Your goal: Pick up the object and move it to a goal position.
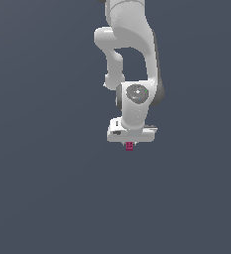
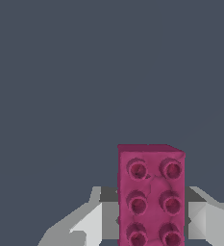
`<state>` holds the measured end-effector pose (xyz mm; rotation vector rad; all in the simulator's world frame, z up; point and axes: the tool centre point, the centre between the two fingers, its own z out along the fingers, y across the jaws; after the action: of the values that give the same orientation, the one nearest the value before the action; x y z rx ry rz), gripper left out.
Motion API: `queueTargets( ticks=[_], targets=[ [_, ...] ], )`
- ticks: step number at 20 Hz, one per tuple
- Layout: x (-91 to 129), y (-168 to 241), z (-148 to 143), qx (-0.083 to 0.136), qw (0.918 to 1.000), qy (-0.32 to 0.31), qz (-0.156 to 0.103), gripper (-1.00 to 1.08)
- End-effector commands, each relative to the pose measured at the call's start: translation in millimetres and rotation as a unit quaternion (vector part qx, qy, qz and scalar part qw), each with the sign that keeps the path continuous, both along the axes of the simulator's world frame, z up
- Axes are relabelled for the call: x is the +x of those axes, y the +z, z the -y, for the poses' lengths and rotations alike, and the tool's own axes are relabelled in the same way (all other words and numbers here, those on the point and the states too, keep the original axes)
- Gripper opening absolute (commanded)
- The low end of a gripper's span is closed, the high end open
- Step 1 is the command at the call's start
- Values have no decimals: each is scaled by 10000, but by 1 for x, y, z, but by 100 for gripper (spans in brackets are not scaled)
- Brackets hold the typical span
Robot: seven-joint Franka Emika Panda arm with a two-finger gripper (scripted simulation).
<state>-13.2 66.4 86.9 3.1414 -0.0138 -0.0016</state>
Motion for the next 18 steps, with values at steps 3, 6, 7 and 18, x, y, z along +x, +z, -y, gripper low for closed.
queueTargets(
  ticks=[3,6,7,18],
  targets=[
    [7,47,-4,1,10000,0,5,-100],
    [12,81,-6,1,10000,0,5,-100],
    [13,93,-7,1,10000,0,5,-100],
    [33,210,-17,1,10000,0,5,-100]
  ],
)
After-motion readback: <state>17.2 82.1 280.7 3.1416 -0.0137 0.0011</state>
